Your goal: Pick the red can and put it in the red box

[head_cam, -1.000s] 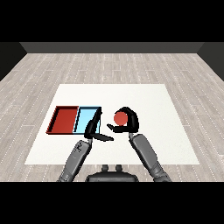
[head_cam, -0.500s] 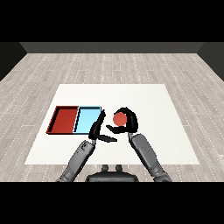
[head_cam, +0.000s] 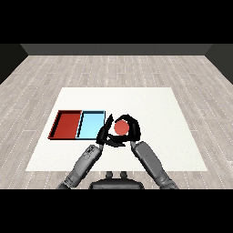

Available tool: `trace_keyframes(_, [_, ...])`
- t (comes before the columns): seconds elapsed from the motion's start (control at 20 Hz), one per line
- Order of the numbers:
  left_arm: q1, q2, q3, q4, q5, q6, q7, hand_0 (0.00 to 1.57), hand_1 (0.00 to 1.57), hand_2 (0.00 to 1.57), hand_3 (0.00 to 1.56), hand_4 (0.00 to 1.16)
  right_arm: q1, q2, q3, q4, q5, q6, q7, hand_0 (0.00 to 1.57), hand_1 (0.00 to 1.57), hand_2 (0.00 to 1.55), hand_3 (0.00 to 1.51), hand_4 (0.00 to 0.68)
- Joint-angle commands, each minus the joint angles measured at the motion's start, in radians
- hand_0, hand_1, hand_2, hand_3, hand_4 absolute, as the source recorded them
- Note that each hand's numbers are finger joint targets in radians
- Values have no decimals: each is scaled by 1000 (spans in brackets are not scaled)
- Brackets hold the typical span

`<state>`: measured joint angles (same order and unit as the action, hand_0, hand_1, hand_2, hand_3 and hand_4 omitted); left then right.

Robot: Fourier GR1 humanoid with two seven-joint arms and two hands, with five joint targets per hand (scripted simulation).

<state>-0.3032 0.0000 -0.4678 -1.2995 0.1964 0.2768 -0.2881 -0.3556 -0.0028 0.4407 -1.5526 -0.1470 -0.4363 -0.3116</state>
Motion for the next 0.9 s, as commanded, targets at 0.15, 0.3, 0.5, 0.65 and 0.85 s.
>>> trace_keyframes(0.15, [15,0,-44,27,41,7,-74,0,0,0,0,0,-83,3,77,34,-87,-66,-1,1496,1496,1444,1405,640])
trace_keyframes(0.3, [-61,0,-46,54,73,35,-8,0,0,0,0,0,6,3,-2,-49,-41,29,10,1514,1514,1454,1419,657])
trace_keyframes(0.5, [-31,0,-132,50,113,77,-73,0,0,0,0,0,-40,3,16,12,-108,16,-36,1526,1526,1463,1422,659])
trace_keyframes(0.65, [-52,0,-22,-8,74,-18,25,0,0,0,0,0,-42,3,98,53,-99,-55,-50,1524,1524,1454,1402,648])
trace_keyframes(0.85, [-54,0,-70,82,130,79,-76,0,0,0,0,0,-76,3,29,18,-67,-35,19,1501,1501,1456,1401,638])
